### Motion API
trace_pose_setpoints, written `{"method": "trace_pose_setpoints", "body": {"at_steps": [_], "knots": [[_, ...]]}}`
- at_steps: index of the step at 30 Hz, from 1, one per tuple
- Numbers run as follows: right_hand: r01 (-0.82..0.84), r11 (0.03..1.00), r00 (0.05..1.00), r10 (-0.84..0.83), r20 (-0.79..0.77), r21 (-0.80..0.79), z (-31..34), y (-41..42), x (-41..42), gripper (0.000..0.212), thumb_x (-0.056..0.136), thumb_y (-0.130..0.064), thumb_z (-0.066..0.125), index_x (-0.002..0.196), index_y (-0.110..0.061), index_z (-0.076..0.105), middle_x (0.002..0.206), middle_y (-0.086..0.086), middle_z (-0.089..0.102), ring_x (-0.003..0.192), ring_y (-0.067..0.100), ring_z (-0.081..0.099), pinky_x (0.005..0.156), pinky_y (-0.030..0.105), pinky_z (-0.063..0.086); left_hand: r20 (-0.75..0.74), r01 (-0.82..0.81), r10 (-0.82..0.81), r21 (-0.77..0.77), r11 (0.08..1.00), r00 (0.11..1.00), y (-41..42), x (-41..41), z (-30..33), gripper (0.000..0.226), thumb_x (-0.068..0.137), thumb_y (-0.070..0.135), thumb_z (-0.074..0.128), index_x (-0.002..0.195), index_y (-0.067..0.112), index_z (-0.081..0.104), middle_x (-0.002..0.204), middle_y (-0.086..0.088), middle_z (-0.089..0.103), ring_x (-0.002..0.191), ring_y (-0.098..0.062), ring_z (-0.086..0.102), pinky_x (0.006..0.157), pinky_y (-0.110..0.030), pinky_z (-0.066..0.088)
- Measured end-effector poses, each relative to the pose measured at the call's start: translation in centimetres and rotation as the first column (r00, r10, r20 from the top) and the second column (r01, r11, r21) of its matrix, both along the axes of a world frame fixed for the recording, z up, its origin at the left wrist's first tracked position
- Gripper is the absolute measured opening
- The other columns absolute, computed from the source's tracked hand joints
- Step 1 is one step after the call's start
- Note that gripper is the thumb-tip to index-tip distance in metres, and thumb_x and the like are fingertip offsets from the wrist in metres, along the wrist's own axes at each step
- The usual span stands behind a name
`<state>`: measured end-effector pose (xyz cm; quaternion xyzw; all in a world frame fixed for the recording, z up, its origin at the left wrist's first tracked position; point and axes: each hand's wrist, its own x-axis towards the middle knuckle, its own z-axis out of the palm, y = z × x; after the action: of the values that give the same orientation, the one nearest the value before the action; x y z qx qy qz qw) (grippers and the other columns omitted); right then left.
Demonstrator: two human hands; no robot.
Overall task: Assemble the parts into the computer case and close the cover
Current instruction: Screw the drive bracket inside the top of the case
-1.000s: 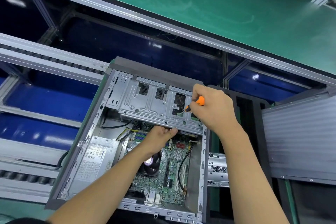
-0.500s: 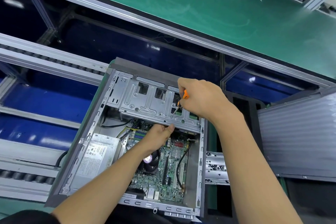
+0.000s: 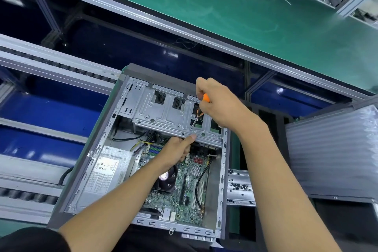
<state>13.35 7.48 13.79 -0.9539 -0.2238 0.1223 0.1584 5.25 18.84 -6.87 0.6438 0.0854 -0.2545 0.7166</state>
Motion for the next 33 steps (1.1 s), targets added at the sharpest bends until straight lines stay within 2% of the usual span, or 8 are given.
{"method": "trace_pose_setpoints", "body": {"at_steps": [3,7,12,15,20,23,27,33], "knots": [[0.003,0.998,0.993,0.005,0.117,-0.068,-0.2,0.1,0.2,0.016,0.091,-0.018,0.059,0.089,-0.025,0.045,0.083,-0.006,0.049,0.067,0.009,0.044,0.056,0.031,0.028,0.002,-0.006,0.006,0.004,1.0,1.0,0.0,0.0,0.0,0.056,0.091,0.063,0.057,0.053,0.029,0.035,0.054,0.004,0.026,0.047,-0.014,0.024,0.048,-0.023,0.03],[0.065,0.979,0.972,-0.019,0.233,-0.193,-0.8,-0.1,-0.1,0.014,0.096,-0.031,0.051,0.086,-0.025,0.043,0.072,-0.007,0.049,0.063,0.019,0.048,0.052,0.029,0.025,-0.003,-0.013,0.013,-0.007,1.0,1.0,-0.1,-0.1,0.1,0.056,0.095,0.059,0.055,0.054,0.028,0.034,0.054,0.003,0.026,0.048,-0.015,0.022,0.049,-0.025,0.026],[0.014,0.987,0.987,0.012,0.158,-0.163,-0.8,-0.9,-0.3,0.014,0.091,-0.026,0.057,0.09,-0.033,0.044,0.093,-0.008,0.044,0.065,0.015,0.053,0.053,0.029,0.032,0.002,-0.021,0.021,-0.026,0.999,1.0,-0.2,-0.1,0.1,0.057,0.097,0.057,0.055,0.052,0.028,0.034,0.053,0.004,0.026,0.047,-0.015,0.02,0.049,-0.027,0.024],[-0.007,0.991,0.991,0.025,0.13,-0.137,-0.6,-1.2,-0.4,0.017,0.09,-0.018,0.056,0.09,-0.032,0.047,0.091,-0.008,0.046,0.068,0.012,0.051,0.054,0.028,0.032,0.013,-0.02,0.021,-0.033,0.999,1.0,-0.2,-0.1,0.1,0.057,0.097,0.057,0.055,0.051,0.029,0.034,0.053,0.004,0.026,0.048,-0.015,0.02,0.05,-0.027,0.024],[0.028,0.98,0.97,0.021,0.241,-0.199,-0.6,-1.2,-0.8,0.012,0.09,-0.031,0.056,0.09,-0.028,0.044,0.072,-0.008,0.051,0.062,0.014,0.049,0.052,0.028,0.023,0.021,-0.006,0.006,-0.013,1.0,1.0,-0.1,-0.2,0.3,0.058,0.095,0.061,0.054,0.052,0.027,0.034,0.052,0.004,0.026,0.047,-0.015,0.022,0.05,-0.027,0.027],[0.006,0.981,0.974,0.038,0.224,-0.194,-0.6,-1.1,-1.1,0.018,0.09,-0.031,0.057,0.093,-0.029,0.04,0.084,-0.007,0.051,0.063,0.014,0.05,0.051,0.028,0.027,0.017,-0.007,0.007,-0.013,1.0,1.0,-0.1,-0.2,0.4,0.058,0.096,0.059,0.053,0.052,0.027,0.034,0.051,0.005,0.027,0.047,-0.015,0.023,0.051,-0.027,0.028],[-0.036,0.988,0.986,0.059,0.155,-0.148,-0.3,-1.0,-1.2,0.024,0.087,-0.01,0.056,0.095,-0.03,0.044,0.096,-0.007,0.043,0.068,0.014,0.052,0.054,0.031,0.039,0.02,-0.014,0.014,-0.016,1.0,1.0,-0.2,-0.2,0.4,0.058,0.097,0.056,0.053,0.052,0.027,0.034,0.052,0.004,0.027,0.047,-0.015,0.023,0.052,-0.027,0.027],[-0.044,0.975,0.978,0.086,0.188,-0.216,-0.3,-0.7,-1.1,0.02,0.09,-0.015,0.058,0.089,-0.03,0.045,0.091,-0.005,0.047,0.071,0.02,0.053,0.053,0.028,0.029,0.021,-0.026,0.026,-0.017,1.0,0.999,-0.2,-0.1,0.1,0.061,0.097,0.057,0.055,0.05,0.024,0.032,0.053,0.001,0.023,0.047,-0.017,0.02,0.05,-0.027,0.025]]}}
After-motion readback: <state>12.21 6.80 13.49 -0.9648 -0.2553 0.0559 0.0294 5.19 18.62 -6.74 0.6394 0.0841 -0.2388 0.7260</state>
